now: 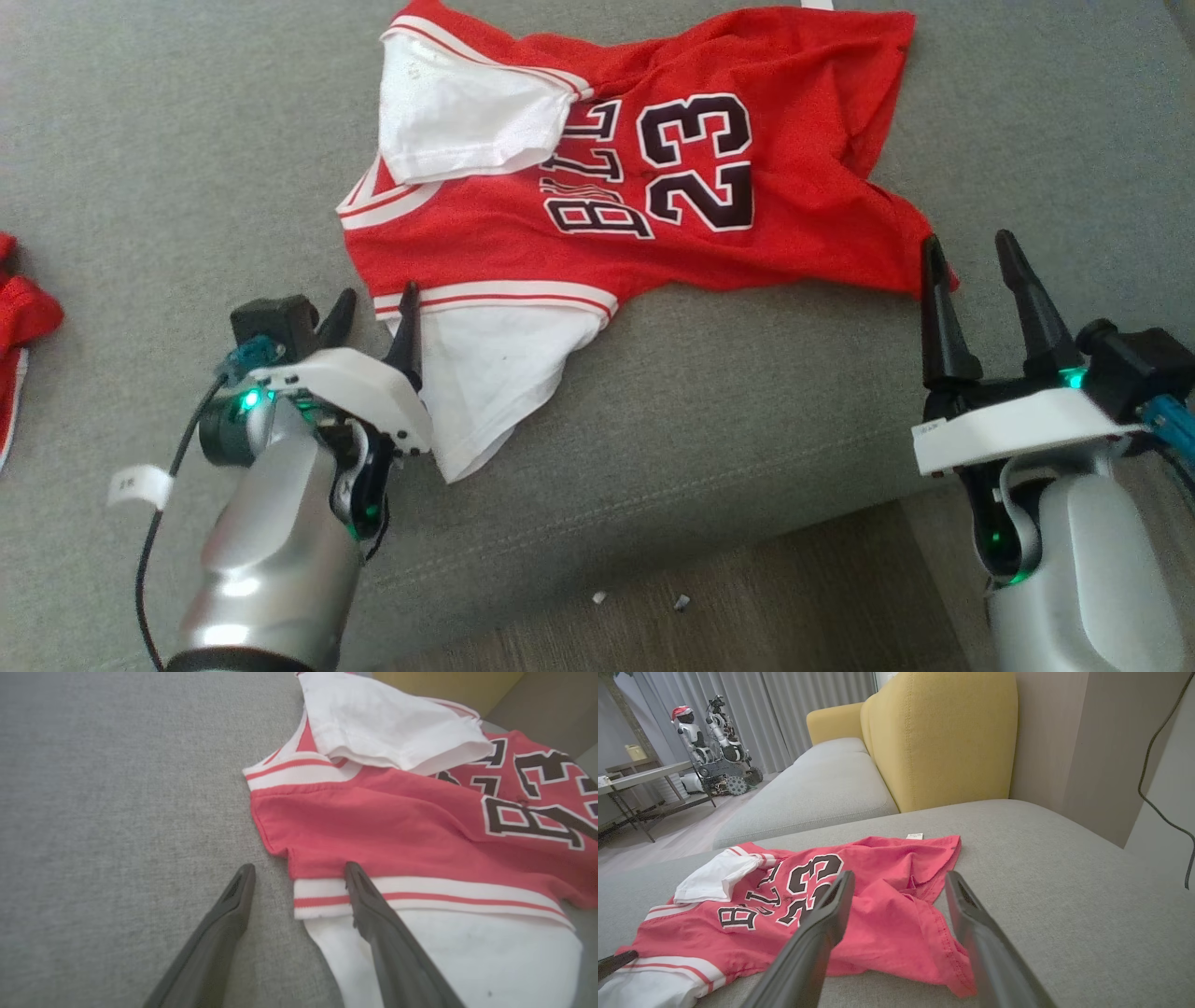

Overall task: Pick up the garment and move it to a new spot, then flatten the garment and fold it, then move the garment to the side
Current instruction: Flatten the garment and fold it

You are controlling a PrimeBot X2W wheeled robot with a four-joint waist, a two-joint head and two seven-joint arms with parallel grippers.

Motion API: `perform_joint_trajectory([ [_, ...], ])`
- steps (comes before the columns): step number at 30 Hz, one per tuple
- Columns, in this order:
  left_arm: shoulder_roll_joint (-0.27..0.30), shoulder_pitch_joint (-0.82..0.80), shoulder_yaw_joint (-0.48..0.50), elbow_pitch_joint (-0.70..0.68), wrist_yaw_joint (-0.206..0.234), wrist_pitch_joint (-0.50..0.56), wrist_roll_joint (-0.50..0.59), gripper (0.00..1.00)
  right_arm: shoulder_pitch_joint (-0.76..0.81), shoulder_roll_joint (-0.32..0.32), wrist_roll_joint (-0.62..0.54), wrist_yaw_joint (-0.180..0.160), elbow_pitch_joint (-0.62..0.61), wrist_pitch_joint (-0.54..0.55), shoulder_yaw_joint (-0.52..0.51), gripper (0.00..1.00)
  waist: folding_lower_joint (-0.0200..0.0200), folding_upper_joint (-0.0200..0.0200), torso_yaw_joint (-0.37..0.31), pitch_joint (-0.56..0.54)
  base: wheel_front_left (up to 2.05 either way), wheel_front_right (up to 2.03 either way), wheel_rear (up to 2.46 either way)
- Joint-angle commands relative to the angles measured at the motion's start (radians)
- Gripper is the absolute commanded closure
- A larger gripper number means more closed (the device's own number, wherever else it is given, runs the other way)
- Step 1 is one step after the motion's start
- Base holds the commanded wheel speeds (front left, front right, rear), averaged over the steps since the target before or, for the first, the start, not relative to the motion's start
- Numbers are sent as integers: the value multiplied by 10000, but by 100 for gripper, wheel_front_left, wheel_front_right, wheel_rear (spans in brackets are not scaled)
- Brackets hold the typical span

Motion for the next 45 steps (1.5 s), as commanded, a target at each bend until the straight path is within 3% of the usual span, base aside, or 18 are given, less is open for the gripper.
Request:
perform_joint_trajectory([
  [1,238,-328,218,-100,35,36,81,0,-285,-17,49,63,-359,-114,250,0,0,0,-70,40,0,0,0],
  [6,238,-726,87,766,-148,178,54,0,-345,-17,131,63,-300,-242,240,0,0,0,-204,71,0,0,0],
  [7,234,-789,64,888,-215,188,31,36,-354,-17,144,63,-296,-262,232,0,0,0,-210,87,0,0,0],
  [8,231,-854,36,992,-265,175,23,85,-362,-17,153,63,-295,-280,222,0,0,0,-210,104,0,0,0],
  [9,228,-912,18,1084,-300,144,14,100,-369,-17,158,63,-294,-296,209,0,0,0,-204,120,0,0,0],
  [18,455,-1449,82,1461,-439,-274,-99,100,-469,-16,261,63,-242,-412,271,0,0,0,-176,202,0,0,0],
  [27,1776,-2530,373,686,149,-644,407,100,-568,-16,251,63,87,-444,191,0,0,0,-256,246,0,0,0],
  [32,2185,-2745,154,929,-29,-445,596,100,-610,-16,349,63,434,-488,305,0,0,0,-273,292,0,0,0],
  [33,2201,-2738,104,989,-78,-422,612,86,-626,-16,366,63,507,-507,322,0,0,0,-264,302,0,0,0],
  [34,2207,-2723,68,1031,-101,-426,622,36,-643,-16,389,63,575,-536,333,0,0,0,-248,310,0,0,0],
  [35,2199,-2701,65,1046,-98,-447,610,0,-659,-16,410,63,641,-573,344,0,0,0,-226,317,0,0,0],
  [41,2116,-2391,274,659,47,-626,458,0,-650,-16,527,63,946,-764,636,0,0,0,-25,297,0,0,0],
  [45,1987,-1790,702,-527,124,-674,297,0,-555,-16,564,63,1194,-790,855,0,0,0,254,168,0,0,0],
])
